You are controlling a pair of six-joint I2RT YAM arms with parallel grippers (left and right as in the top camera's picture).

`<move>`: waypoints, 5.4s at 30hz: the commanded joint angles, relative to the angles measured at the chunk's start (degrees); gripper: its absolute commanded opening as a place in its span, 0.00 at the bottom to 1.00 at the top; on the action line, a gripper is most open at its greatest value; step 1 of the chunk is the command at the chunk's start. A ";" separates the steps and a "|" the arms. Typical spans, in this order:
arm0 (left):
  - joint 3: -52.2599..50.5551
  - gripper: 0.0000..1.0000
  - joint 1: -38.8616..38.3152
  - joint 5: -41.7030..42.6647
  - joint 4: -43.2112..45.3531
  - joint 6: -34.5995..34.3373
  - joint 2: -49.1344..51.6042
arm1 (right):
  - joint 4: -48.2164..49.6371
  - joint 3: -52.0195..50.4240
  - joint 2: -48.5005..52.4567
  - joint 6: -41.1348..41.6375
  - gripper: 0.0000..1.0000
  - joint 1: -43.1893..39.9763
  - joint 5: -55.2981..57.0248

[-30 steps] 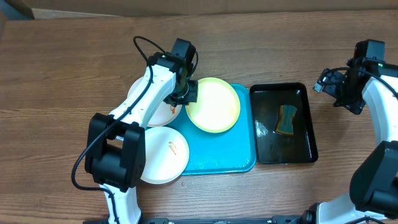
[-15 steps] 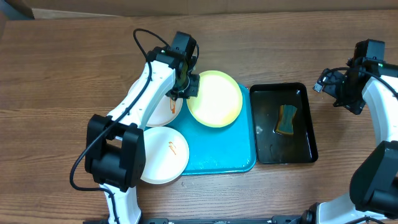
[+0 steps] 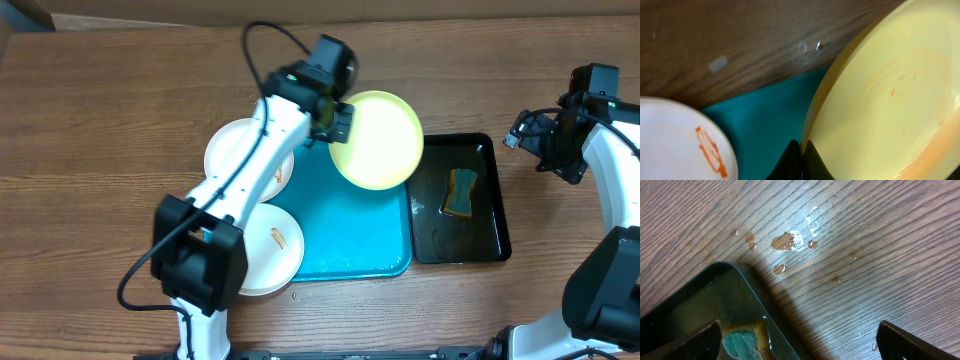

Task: Clean dirty plates on tray and stack at the side
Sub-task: 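Lift the yellow plate with the left gripper off the teal tray, then carry the yellow plate left and set it on the table, then move the left gripper to the top white plate's rim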

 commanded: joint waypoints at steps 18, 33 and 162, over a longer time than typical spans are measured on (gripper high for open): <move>1.68 0.04 -31.21 -66.93 18.12 5.84 0.48 | 0.28 0.72 -0.02 0.17 1.00 -0.33 -0.09; 1.68 0.04 -33.20 -57.59 20.46 9.55 0.48 | 0.31 0.72 -0.02 0.20 1.00 -0.33 -0.09; 0.17 0.32 32.81 -2.01 -11.15 8.63 9.18 | 0.28 0.72 -0.02 0.17 1.00 -0.33 -0.09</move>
